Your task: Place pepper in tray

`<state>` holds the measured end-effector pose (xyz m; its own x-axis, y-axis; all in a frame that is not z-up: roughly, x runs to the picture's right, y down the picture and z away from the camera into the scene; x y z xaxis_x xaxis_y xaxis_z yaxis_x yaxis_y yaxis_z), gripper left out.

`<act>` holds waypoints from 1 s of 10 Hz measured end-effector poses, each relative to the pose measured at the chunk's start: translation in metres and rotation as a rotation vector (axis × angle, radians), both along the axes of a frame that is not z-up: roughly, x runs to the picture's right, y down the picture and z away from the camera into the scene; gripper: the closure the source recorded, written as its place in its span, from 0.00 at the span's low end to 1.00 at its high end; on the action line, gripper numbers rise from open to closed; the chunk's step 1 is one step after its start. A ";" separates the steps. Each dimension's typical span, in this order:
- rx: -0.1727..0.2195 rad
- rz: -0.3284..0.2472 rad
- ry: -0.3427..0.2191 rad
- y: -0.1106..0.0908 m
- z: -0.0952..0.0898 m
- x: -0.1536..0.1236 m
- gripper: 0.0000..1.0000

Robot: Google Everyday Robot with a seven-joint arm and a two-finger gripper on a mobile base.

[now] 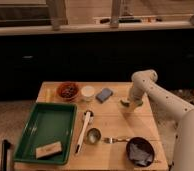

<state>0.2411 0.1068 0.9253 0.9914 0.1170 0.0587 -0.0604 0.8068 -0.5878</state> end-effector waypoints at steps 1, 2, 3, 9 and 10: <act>0.003 0.003 -0.010 -0.001 0.001 0.000 0.20; 0.004 0.007 -0.012 -0.001 0.001 0.002 0.20; 0.003 0.010 -0.017 -0.001 0.003 0.002 0.20; -0.019 0.022 -0.010 0.003 0.017 0.006 0.58; -0.015 0.024 -0.011 0.001 0.017 0.008 0.71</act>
<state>0.2487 0.1083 0.9425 0.9875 0.1421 0.0679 -0.0732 0.7959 -0.6009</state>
